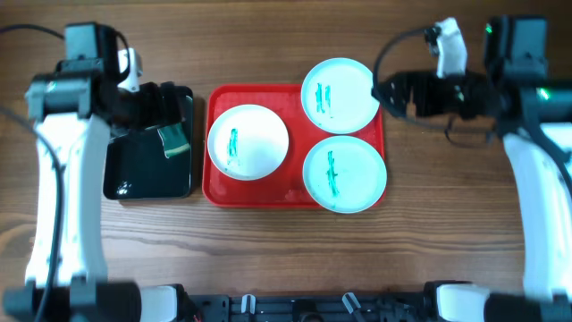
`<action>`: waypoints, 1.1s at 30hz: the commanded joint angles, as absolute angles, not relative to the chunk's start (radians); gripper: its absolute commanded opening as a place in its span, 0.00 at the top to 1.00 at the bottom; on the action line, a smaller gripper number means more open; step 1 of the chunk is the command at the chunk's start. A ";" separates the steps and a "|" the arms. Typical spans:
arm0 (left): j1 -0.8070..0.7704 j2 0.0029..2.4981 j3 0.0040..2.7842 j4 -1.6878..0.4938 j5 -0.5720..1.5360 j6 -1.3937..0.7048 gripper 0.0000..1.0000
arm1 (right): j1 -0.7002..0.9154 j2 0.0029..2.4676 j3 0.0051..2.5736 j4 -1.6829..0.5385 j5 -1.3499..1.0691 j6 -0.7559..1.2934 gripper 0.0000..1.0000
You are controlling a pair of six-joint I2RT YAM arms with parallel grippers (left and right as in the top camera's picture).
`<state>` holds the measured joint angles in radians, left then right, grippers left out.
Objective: Clean dirty plates on tray and stack at the side
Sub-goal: 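Move the right gripper to the large white plate's rim and grasp it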
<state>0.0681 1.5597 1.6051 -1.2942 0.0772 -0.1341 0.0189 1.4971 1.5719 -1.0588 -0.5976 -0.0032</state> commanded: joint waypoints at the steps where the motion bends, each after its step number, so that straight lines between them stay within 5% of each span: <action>1: 0.075 1.657 1.618 -1.288 0.131 -0.140 0.00 | 0.035 1.619 1.591 -1.003 -0.781 0.025 0.05; 12: 0.173 1.672 1.619 -1.230 0.043 -0.271 0.00 | 0.403 1.861 1.591 -0.837 -0.328 0.291 0.22; 15: 0.204 1.672 1.619 -1.227 0.015 -0.270 0.00 | 0.471 1.936 1.591 -0.787 -0.278 0.350 0.33; 23: 0.228 1.672 1.619 -1.211 0.001 -0.270 0.00 | 0.532 2.119 1.591 -0.710 -0.277 0.371 0.39; 30: 0.228 1.672 1.617 -1.187 0.002 -0.270 0.09 | 0.535 2.210 1.590 -0.661 -0.268 0.397 0.72; 33: 0.227 1.673 1.611 -1.178 0.002 -0.270 0.14 | 0.536 2.228 1.589 -0.648 -0.253 0.402 0.76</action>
<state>0.2237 1.6890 1.6058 -1.1877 0.0124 -0.2619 0.5297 2.1929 1.5738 -0.6556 -0.2844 0.3897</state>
